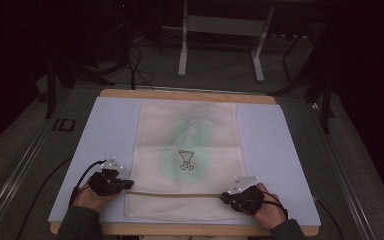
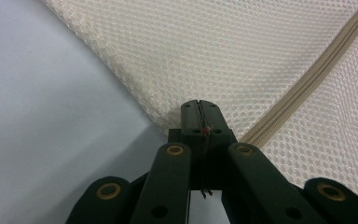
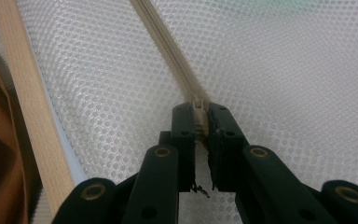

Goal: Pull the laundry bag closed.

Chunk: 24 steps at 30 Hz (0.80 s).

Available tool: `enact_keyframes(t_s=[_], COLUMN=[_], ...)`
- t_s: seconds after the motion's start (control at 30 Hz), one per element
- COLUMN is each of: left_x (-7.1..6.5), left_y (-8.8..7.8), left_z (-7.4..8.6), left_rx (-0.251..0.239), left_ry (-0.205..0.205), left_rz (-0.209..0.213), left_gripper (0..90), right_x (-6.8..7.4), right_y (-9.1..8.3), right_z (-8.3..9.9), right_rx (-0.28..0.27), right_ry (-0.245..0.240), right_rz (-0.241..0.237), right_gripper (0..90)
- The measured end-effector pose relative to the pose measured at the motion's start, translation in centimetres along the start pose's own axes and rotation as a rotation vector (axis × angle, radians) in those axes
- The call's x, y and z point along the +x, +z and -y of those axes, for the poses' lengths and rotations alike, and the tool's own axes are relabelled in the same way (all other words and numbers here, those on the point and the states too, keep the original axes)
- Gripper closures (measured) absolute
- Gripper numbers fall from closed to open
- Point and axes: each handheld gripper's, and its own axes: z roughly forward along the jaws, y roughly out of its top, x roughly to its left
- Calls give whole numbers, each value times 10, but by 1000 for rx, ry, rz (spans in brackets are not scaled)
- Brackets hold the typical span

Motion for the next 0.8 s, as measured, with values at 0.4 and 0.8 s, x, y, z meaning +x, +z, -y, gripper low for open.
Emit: enact_keyframes(t_s=[0.4,0.8], left_x=[0,0], left_y=[0,0], left_z=[0,0], left_rx=[1,1], left_ry=[0,0], left_rz=[-1,1], left_gripper=[898,899], right_x=[-2,-4], right_y=[-4,-9], right_z=[4,10], right_rx=[-1,-3], right_ry=[7,25], right_rz=[3,6], right_gripper=[822,822])
